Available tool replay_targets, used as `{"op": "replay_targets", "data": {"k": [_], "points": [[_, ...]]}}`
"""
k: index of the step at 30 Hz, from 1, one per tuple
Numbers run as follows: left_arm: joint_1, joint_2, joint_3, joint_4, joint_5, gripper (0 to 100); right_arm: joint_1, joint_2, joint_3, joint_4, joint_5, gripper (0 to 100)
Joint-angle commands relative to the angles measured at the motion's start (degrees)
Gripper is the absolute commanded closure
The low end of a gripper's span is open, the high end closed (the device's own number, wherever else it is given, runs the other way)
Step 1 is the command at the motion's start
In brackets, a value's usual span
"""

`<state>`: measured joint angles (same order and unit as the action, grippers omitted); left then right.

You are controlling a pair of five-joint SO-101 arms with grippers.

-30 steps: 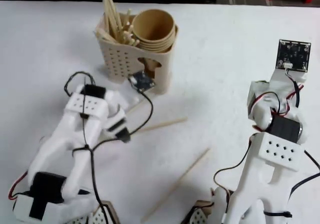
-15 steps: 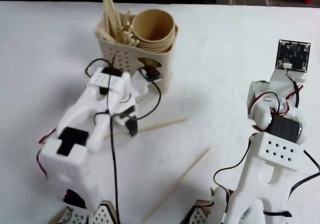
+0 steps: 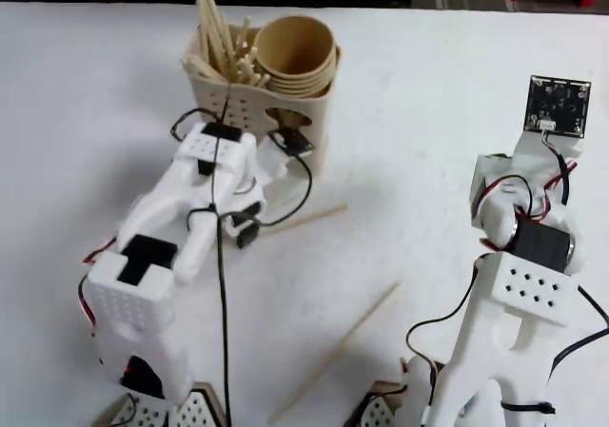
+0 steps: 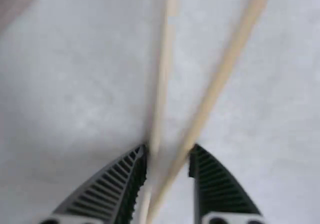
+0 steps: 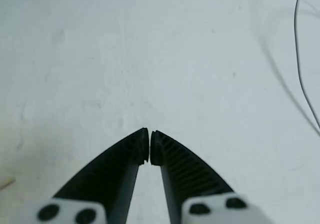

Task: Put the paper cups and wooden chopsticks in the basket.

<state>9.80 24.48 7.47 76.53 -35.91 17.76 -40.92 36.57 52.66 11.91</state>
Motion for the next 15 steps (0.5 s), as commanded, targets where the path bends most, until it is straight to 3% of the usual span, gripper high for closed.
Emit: {"op": "replay_targets", "data": {"k": [1, 7, 15], "points": [[3.4, -0.7, 1.1, 1.0, -0.5, 92, -0.4, -1.5, -0.4, -0.7, -0.1, 97.7], [5.7, -4.1, 6.9, 0.7, -4.0, 97, -0.4, -1.5, -0.4, -0.7, -0.1, 97.7], [9.6, -18.9, 24.4, -6.6, -5.3, 97, -0.5, -1.5, -0.4, -0.7, -0.1, 97.7]]}}
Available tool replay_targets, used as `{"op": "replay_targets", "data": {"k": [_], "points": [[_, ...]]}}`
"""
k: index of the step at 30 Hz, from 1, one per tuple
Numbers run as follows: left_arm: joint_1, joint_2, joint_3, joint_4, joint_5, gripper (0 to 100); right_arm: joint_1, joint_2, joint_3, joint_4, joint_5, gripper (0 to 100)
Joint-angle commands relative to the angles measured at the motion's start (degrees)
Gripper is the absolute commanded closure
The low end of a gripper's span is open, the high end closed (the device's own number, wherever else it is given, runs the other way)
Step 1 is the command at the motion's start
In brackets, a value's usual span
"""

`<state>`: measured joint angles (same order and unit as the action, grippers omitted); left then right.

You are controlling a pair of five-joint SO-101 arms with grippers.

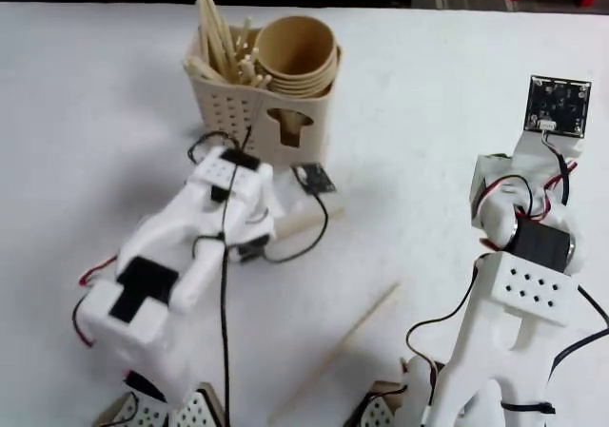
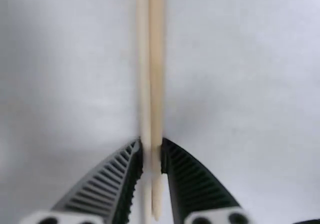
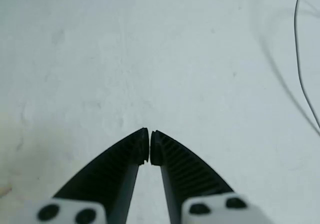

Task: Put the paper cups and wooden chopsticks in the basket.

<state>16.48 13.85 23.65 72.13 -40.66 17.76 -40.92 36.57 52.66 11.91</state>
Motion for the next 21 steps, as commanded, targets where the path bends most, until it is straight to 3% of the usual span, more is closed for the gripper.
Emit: {"op": "replay_targets", "data": {"k": [1, 21], "points": [[2.9, -10.5, 9.5, -2.5, -0.4, 98, -0.5, -1.5, -0.4, -0.7, -0.1, 97.7], [-3.2, -37.3, 11.6, 2.6, 0.1, 98, -0.6, -1.8, -0.4, 0.0, -0.1, 97.7]]}}
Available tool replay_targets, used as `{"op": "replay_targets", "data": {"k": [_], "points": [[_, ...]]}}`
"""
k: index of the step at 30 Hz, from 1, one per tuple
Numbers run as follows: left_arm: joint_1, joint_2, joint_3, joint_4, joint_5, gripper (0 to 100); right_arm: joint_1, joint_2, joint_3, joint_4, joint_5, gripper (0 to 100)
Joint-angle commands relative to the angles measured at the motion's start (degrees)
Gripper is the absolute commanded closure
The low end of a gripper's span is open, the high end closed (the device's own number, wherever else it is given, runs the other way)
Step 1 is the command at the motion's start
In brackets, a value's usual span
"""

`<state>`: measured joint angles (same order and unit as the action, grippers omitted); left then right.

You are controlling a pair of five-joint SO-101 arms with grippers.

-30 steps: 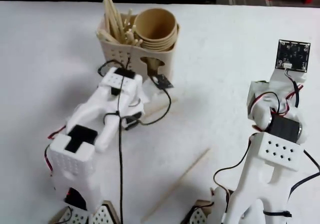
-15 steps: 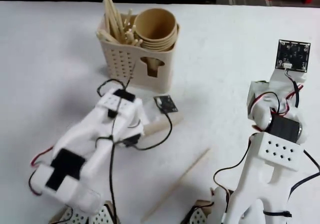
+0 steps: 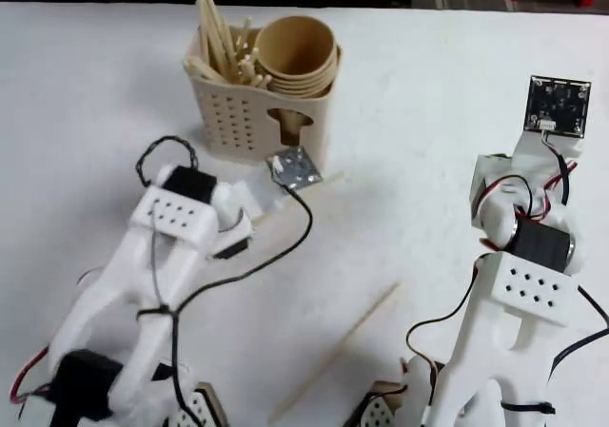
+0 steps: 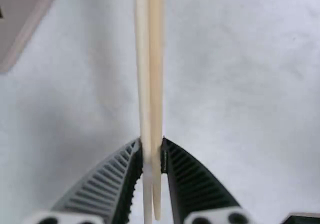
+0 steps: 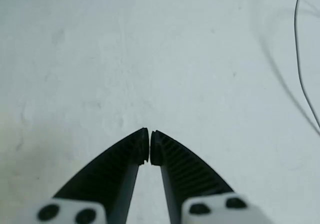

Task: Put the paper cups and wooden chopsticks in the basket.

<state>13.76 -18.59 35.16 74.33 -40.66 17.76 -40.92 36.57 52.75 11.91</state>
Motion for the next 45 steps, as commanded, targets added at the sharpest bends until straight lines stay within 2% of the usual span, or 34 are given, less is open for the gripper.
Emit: {"op": "replay_targets", "data": {"k": [1, 8, 12, 18, 23, 27, 31, 38, 45], "points": [[-0.5, -5.2, 0.1, 0.4, 0.1, 98, -0.6, -1.8, -0.4, -0.1, -0.1, 97.7], [-0.7, -6.2, -0.5, 0.4, 0.9, 98, -0.6, -1.6, -0.4, -0.1, -0.1, 97.7], [-0.4, -12.9, -2.0, 1.2, 3.8, 98, -0.6, -1.6, -0.4, -0.1, -0.1, 97.7], [-0.4, -25.4, -11.3, 5.1, 5.9, 98, -0.7, -1.6, -0.4, -0.2, -0.1, 97.7], [-0.7, -29.1, -20.5, 1.7, 11.3, 97, -0.7, -1.6, -0.4, -0.2, -0.1, 97.7], [-0.7, -29.0, -24.2, -7.8, 18.0, 98, -0.7, -1.5, -0.4, -0.2, -0.1, 97.7], [-0.7, -29.0, -22.9, -22.4, 24.2, 98, -0.7, -1.5, -0.4, -0.2, -0.1, 97.7], [-0.7, -29.0, -13.3, -49.4, 32.8, 98, -0.7, -1.5, -0.4, -0.2, -0.1, 97.7], [-4.2, -28.6, -2.8, -65.9, 39.9, 98, -0.7, -1.5, -0.4, -0.1, -0.1, 97.7]]}}
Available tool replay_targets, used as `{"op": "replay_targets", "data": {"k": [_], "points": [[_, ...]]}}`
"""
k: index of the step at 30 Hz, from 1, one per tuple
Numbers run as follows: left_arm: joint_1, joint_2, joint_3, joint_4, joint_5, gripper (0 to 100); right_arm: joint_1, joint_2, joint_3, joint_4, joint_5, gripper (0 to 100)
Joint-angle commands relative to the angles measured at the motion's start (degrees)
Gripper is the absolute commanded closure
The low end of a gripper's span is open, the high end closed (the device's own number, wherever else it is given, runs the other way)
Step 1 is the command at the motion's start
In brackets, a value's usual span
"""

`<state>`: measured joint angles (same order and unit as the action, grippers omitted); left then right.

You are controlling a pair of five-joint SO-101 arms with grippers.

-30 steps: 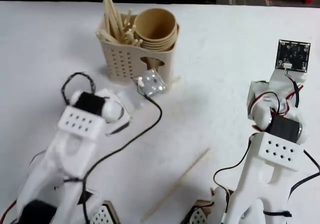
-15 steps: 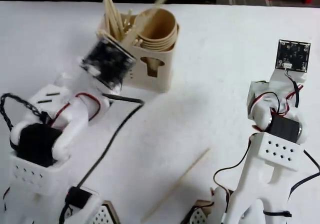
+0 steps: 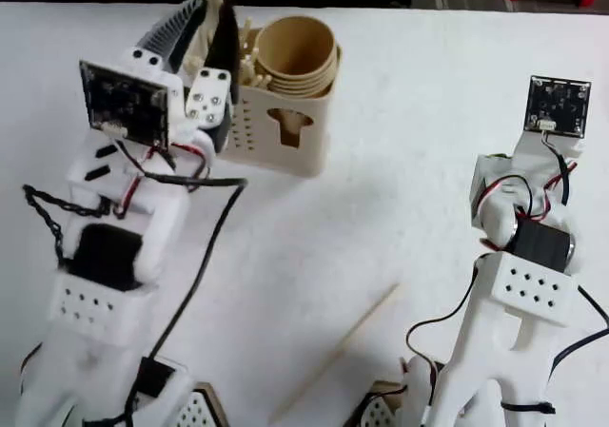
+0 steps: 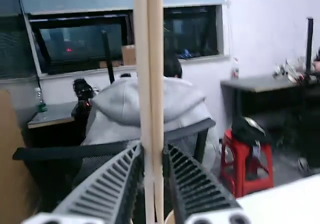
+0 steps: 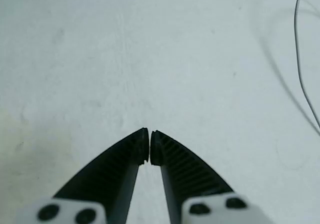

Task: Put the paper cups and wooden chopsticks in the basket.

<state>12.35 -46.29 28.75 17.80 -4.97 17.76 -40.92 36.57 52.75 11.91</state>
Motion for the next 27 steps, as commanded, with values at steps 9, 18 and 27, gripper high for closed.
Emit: {"op": "replay_targets", "data": {"k": [9, 18, 27], "points": [[-8.1, 14.4, 3.8, -16.4, 6.5, 98, -0.7, -1.5, -0.4, -0.2, -0.1, 97.7], [-8.1, 24.2, -0.6, -16.0, 6.5, 92, -0.7, -1.5, -0.4, -0.2, -0.1, 97.7], [-8.0, 11.6, -3.0, 2.7, 6.2, 85, -1.2, -1.5, -0.4, -0.2, -0.1, 97.7]]}}
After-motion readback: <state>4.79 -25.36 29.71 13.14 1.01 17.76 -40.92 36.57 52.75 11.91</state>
